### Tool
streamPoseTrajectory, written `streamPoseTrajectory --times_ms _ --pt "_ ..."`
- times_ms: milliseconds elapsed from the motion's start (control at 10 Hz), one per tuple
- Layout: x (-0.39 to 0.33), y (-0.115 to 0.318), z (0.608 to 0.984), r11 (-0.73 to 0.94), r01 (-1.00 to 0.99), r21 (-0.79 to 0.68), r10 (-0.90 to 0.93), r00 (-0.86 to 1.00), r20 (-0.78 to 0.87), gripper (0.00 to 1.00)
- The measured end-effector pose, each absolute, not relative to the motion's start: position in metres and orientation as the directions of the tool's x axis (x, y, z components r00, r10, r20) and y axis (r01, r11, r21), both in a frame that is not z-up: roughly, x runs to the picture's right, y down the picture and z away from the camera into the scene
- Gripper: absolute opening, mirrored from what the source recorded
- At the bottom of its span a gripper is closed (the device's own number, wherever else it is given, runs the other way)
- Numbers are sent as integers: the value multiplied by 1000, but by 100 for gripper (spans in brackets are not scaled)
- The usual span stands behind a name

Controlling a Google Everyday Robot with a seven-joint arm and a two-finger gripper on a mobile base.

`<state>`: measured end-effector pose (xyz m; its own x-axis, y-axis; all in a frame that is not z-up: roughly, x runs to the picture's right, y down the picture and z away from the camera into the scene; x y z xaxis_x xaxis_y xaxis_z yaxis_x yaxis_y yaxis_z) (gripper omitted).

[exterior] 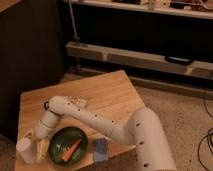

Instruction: Place the ceramic cup over the eraser

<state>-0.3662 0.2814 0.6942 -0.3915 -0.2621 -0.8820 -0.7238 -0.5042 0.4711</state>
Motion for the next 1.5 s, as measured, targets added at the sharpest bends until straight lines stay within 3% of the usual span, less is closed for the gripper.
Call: streamPoseTrajectory --times_ms 600,800,1200,1500 --pt "-368 271 671 -521 -712 471 -244 -404 -882 1" --pt "-355 254 648 -541 -698 469 -242 -405 -882 0" --pt "-308 171 577 -652 -632 418 -194 -394 -898 0" --pt "-273 105 546 -730 -564 386 -156 -412 -898 0"
